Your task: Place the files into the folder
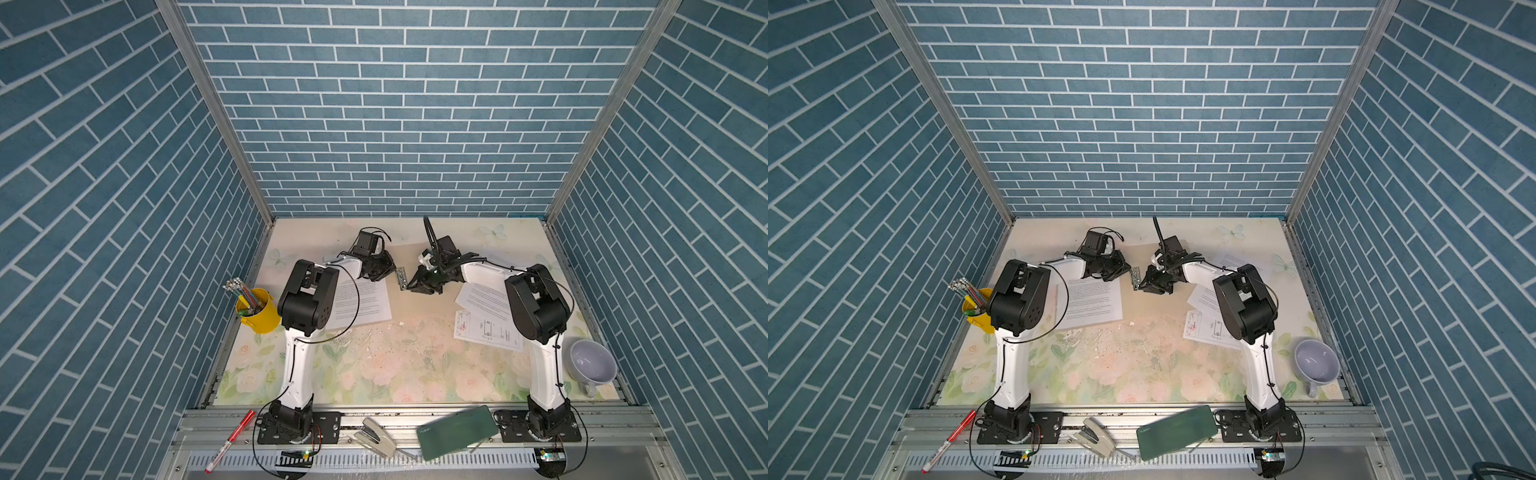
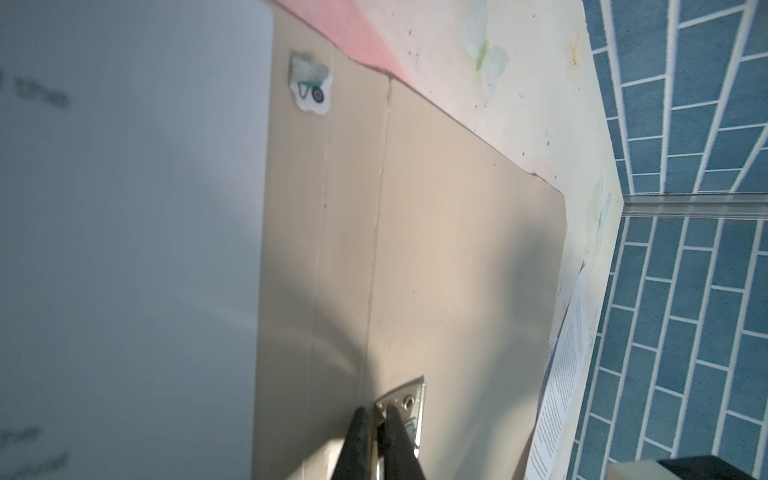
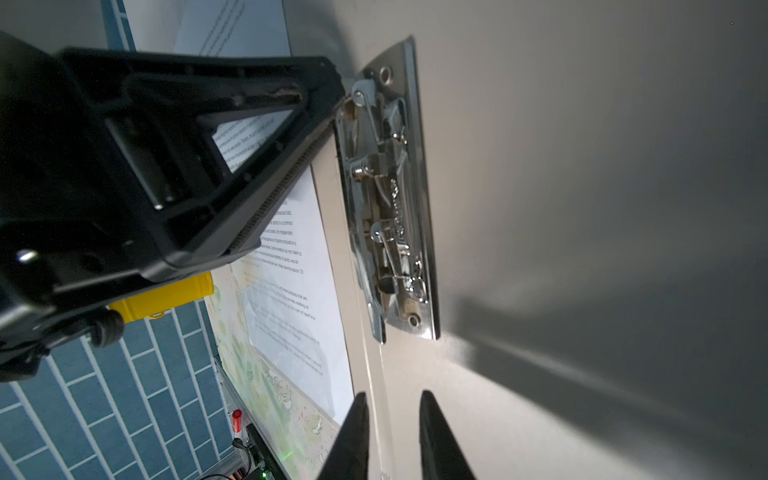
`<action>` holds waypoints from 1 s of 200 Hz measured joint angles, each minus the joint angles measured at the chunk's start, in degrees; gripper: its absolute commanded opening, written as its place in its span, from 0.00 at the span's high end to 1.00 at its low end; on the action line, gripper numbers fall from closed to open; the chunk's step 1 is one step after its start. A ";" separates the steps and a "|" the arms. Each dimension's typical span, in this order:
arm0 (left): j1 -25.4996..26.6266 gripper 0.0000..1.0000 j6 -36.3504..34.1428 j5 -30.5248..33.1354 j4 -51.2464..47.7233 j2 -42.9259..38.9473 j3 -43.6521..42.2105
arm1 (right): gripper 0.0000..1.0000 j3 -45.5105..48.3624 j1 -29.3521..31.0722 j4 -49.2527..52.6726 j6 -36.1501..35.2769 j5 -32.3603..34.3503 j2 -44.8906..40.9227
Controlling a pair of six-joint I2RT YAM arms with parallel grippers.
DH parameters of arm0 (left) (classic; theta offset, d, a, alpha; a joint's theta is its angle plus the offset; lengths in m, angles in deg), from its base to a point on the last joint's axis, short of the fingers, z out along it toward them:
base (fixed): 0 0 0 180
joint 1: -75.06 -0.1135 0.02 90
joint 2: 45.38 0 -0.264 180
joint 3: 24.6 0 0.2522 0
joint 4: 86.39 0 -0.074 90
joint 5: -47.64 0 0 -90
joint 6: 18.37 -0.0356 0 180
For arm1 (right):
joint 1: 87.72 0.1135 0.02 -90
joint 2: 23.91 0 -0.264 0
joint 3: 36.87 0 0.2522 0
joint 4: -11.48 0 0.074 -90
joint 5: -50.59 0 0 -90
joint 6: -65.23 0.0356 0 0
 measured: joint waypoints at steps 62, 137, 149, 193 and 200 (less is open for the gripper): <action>0.02 0.88 -0.02 -0.11 0.74 -0.15 -0.44 | 0.79 -1.18 0.11 -0.33 0.81 -1.44 3.28; 0.02 0.88 -0.46 -0.22 0.85 -0.15 -0.52 | 0.81 -2.84 0.11 -1.09 1.20 -1.86 3.82; 0.02 0.88 -0.59 -0.24 0.85 -0.15 -0.52 | 0.81 -3.56 0.11 -1.40 1.20 -1.99 4.59; 0.02 0.88 -1.01 -0.37 0.87 -0.15 -0.52 | 0.84 -4.39 0.11 -1.44 1.20 -2.60 5.97; 0.00 0.88 -1.03 -0.42 0.87 -0.15 -0.52 | 0.85 -4.61 0.11 -1.44 1.22 -2.69 6.12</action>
